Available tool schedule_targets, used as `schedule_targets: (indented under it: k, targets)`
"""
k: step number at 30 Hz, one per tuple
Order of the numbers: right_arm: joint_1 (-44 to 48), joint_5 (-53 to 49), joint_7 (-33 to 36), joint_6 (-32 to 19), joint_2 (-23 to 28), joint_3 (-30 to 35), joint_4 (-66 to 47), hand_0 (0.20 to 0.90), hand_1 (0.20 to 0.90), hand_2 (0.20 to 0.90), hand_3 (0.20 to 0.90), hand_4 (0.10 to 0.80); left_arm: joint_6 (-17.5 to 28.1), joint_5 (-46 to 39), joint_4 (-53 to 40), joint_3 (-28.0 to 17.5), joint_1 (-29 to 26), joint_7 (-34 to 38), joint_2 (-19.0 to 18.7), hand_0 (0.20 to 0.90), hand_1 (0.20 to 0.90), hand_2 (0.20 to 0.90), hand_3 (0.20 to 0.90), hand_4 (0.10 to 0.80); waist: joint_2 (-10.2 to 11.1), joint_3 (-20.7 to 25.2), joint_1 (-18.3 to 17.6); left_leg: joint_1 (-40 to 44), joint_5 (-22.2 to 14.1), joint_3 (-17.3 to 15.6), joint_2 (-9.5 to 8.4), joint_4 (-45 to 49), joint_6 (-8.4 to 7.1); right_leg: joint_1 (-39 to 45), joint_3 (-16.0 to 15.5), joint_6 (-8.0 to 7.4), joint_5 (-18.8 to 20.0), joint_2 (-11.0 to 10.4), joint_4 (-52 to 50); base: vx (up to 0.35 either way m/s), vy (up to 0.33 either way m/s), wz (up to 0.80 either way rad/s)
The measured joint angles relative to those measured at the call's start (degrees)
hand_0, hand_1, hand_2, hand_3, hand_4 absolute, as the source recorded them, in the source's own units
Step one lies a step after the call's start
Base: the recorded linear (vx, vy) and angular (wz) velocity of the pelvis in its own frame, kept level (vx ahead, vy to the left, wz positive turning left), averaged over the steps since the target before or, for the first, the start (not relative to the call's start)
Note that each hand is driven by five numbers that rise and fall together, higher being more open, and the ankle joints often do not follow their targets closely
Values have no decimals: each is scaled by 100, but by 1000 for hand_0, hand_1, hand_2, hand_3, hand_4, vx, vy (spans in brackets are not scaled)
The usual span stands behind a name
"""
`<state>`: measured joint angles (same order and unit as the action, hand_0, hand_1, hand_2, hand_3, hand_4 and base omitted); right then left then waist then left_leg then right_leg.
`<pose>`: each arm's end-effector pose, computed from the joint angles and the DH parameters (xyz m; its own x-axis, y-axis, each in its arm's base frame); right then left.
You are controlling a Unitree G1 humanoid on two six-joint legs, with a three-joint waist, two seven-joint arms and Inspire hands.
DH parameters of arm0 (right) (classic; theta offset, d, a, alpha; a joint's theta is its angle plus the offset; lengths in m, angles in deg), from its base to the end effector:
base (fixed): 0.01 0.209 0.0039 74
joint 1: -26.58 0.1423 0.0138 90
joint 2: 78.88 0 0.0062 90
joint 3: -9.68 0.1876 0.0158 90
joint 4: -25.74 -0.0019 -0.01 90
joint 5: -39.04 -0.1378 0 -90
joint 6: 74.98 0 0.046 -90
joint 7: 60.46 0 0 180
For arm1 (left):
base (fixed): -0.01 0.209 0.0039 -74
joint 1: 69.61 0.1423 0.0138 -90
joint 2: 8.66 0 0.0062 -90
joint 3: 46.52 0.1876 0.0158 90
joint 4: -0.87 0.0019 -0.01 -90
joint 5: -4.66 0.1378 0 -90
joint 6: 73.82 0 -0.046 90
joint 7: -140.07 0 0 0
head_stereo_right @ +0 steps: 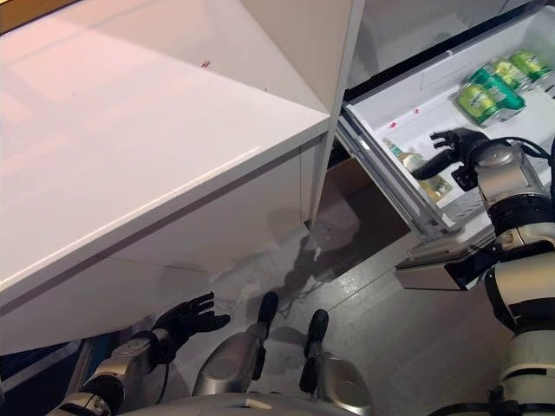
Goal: Put drinks into fridge and close the fridge
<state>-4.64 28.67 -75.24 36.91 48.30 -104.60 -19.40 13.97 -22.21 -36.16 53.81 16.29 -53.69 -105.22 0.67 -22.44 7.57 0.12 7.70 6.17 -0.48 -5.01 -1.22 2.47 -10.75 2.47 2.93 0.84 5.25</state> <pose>0.3259 -0.3126 0.2335 0.9483 -0.2198 -0.2290 0.0122 0.7462 -0.6656 0.1445 0.2563 -0.0767 0.6453 -0.0469 -0.7625 -0.0301 0.9958 -0.0867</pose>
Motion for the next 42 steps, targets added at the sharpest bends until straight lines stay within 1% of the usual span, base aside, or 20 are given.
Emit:
schedule_targets:
  k: [2,5,6,7,10,13,16,17,21,24,26,28,30,33,36,37,38,39,41,42]
  targets:
    - [4,-323,158,-69,21,208,-266,900,900,900,900,800,-4,5,14,-34,66,16,12,900,900,900,900,800,78,54,-36,32,-19,-97,4,1,11,0,89,0,0,-2,0,48,100,-20]
    - [-160,-1013,713,-312,33,946,-947,900,900,900,900,800,2,33,273,-260,124,12,155,900,900,900,900,800,168,114,-201,152,-59,-190,-14,-1,54,85,189,-23,18,-17,0,57,101,-16]
    - [-467,-1324,1129,-667,33,1482,-1384,900,900,900,900,800,3,129,399,-278,134,-7,218,900,900,900,900,800,186,199,-229,203,-86,-232,-27,-2,72,123,242,-30,13,-31,0,44,106,-18]
    - [-535,-1363,1236,-773,33,1590,-1474,900,900,900,900,800,3,139,429,-279,137,-16,229,900,900,900,900,800,186,227,-245,214,-94,-245,-31,-2,79,132,248,-38,8,-34,0,50,99,-13]
    - [-1182,-1609,2122,-1494,-20,2468,-2207,900,900,900,900,800,14,228,646,-280,160,-32,331,900,900,900,900,800,198,480,-327,336,-155,-319,-56,-2,110,215,347,-67,-11,-53,0,80,88,-12]
    - [-1845,-2017,2788,-2119,-379,3072,-2439,900,900,900,900,800,27,235,721,-262,358,-77,422,900,900,900,900,800,227,849,-417,549,-275,-490,-63,-2,131,359,544,-112,-49,-59,1,109,66,-32]
    - [-2593,-2404,3135,-2579,-886,3402,-2357,900,900,900,900,800,106,317,759,-216,610,-109,507,900,900,900,900,800,216,1258,-565,704,-364,-661,-67,-2,159,434,727,-160,-82,-64,1,126,35,-34]
    - [-2843,-2514,3198,-2668,-1046,3507,-2339,900,900,900,900,800,121,350,765,-208,641,-118,536,900,900,900,900,800,208,1265,-620,794,-382,-700,-67,-2,164,516,752,-162,-84,-67,0,82,7,-30]
    - [-3451,-2828,3462,-2883,-1458,3590,-1959,900,900,900,900,800,127,453,873,-11,603,-128,604,900,900,900,900,800,146,1249,-792,627,-589,-767,-81,456,182,459,811,-181,-127,-94,-180,-15,-23,-11]
    - [-3503,-2962,3682,-2958,-1596,3587,-1641,900,900,900,900,800,116,452,876,202,500,-124,701,900,900,900,900,800,-24,1124,-772,305,-732,-754,-100,955,213,215,810,-191,-163,-121,-457,-174,-21,1]
    - [-3484,-3096,3787,-3117,-1601,3560,-1590,900,900,900,900,800,116,444,865,319,351,-74,763,900,900,900,900,800,-135,956,-694,-12,-785,-736,-129,1278,236,-123,792,-194,-229,-137,-800,-337,-13,4]
    - [-3190,-3140,3956,-3397,-1628,3502,-1556,900,900,900,900,800,123,378,819,400,23,32,769,900,900,900,900,800,-278,566,-594,-665,-902,-734,-171,1863,272,-931,782,-174,-513,-218,-1706,-311,18,5]
    - [-2918,-3178,4000,-3442,-1662,3447,-1547,900,900,900,900,800,115,242,721,404,-248,108,763,900,900,900,900,800,-258,209,-486,-1128,-945,-657,-308,2263,313,-1518,816,-192,-650,-315,-2352,-222,58,4]
    - [-2706,-3244,4078,-3496,-1787,3311,-1496,900,900,900,900,800,128,80,605,414,-454,207,774,900,900,900,900,800,-215,-74,-440,-1631,-1000,-578,-464,2687,392,-2059,814,-244,-794,-454,-2959,-134,80,13]
    - [-2335,-3410,4070,-3843,-1834,3370,-1417,900,900,900,900,800,255,-74,453,413,-543,258,775,900,900,900,900,800,-204,-329,-472,-2128,-1053,-538,-565,3084,480,-2528,867,-301,-830,-543,-3408,-68,86,5]
    - [-2259,-3411,4048,-3878,-1834,3383,-1386,900,900,900,900,800,290,-82,442,413,-571,282,777,900,900,900,900,800,-194,-351,-468,-2229,-1054,-573,-570,3187,520,-2645,847,-286,-857,-590,-3617,-33,96,3]
    - [-2179,-3413,4042,-3886,-1835,3414,-1321,900,900,900,900,800,335,-119,442,414,-582,297,772,900,900,900,900,800,-175,-363,-438,-2310,-1065,-625,-588,3298,548,-2735,804,-188,-1034,-612,-3924,-16,87,2]
    - [-2094,-3425,3998,-3916,-1835,3423,-1263,900,900,900,900,800,378,-177,428,413,-582,309,773,900,900,900,900,800,-172,-365,-438,-2410,-1076,-627,-616,3415,560,-2812,775,-210,-1206,-613,-4073,-4,85,7]
    - [-1970,-3484,3796,-3956,-1833,3424,-1137,900,900,900,900,800,376,-258,424,407,-637,325,772,900,900,900,900,800,-160,-374,-479,-2531,-1077,-609,-706,3485,555,-2952,770,-226,-1213,-704,-4069,-6,86,6]
    - [-1949,-3535,3685,-3946,-1831,3419,-1110,900,900,900,900,800,370,-304,426,408,-631,317,773,900,900,900,900,800,-165,-375,-479,-2571,-1132,-585,-685,3635,565,-2973,735,-213,-1201,-719,-4122,-9,72,-5]
